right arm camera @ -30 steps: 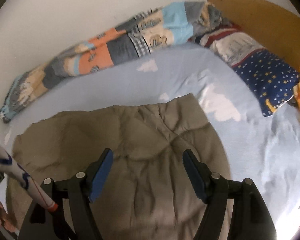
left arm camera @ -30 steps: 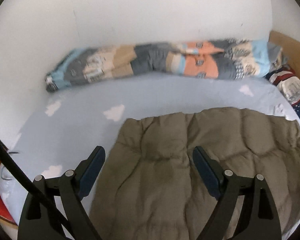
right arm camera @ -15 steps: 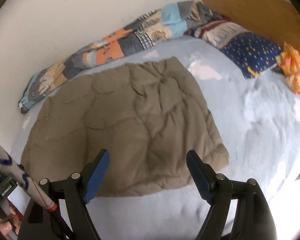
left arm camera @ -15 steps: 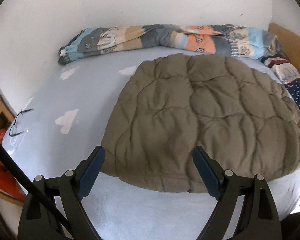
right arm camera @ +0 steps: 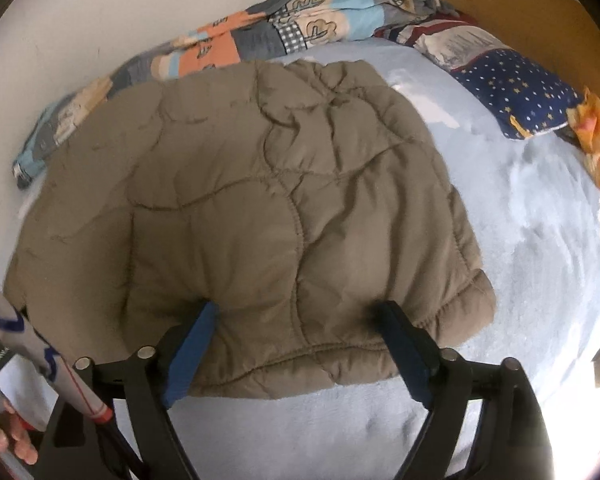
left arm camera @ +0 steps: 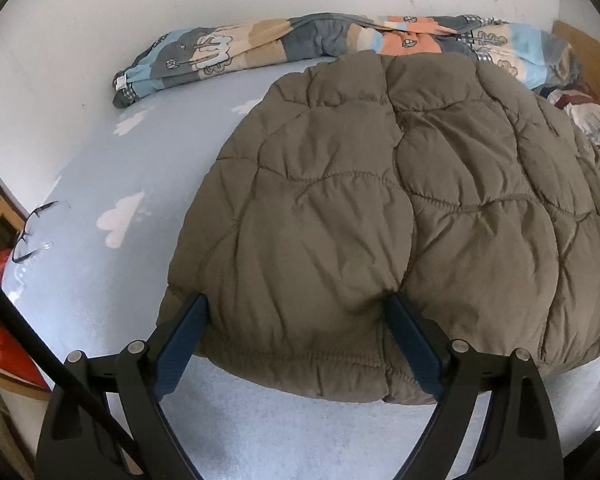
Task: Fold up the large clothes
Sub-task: 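Open both tools and lift them off the folded jacket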
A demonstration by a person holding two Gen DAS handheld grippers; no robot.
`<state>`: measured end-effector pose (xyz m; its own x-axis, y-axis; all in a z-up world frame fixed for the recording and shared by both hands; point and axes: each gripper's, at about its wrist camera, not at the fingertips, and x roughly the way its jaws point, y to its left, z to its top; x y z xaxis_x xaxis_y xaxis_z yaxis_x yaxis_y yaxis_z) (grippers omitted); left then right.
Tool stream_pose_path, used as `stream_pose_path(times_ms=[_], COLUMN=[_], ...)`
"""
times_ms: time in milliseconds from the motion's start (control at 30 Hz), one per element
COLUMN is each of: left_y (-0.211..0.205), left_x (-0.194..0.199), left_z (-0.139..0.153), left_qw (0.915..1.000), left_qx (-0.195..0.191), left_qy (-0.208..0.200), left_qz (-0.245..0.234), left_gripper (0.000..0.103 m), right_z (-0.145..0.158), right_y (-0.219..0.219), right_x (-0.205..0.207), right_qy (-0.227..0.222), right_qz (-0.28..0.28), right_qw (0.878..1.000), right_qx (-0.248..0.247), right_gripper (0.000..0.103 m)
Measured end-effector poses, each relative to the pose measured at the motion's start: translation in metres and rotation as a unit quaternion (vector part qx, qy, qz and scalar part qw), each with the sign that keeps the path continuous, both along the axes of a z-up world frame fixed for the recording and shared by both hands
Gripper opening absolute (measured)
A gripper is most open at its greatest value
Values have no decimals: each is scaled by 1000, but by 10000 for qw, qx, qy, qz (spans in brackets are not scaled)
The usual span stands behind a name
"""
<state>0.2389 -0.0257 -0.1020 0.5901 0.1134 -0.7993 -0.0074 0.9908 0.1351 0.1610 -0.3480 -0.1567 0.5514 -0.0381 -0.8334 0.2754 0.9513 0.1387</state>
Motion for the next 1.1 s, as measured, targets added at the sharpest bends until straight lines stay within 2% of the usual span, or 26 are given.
stream_pose_path(times_ms=[167, 300, 433, 633, 833, 1100], left_y=[-4, -7, -12, -18, -22, -28], left_x=[-5, -14, -27, -39, -41, -45], left_z=[5, 18, 38, 54, 54, 55], left_qw=[9997, 9983, 9935, 9874, 9870, 9855], left_qx=[180, 306, 374, 343, 358, 372], left_qy=[-121, -451, -1013, -1474, -1486, -1542], left_qz=[-105, -213, -353, -451, -498, -602], left_gripper=[90, 90, 90, 90, 90, 90], right_z=[-4, 3, 16, 41, 51, 52], right_y=[2, 4, 10, 24, 39, 51], right_x=[3, -4, -18, -39, -46, -43], right_qy=[92, -7, -284, -842, -1093, -1184], right_qz=[-12, -2, 43, 138, 391, 614], right_qw=[9999, 9998, 9992, 9949, 9915, 9892], right_qx=[-85, -175, -295, -537, -579, -602], right_gripper=[91, 91, 91, 91, 91, 91])
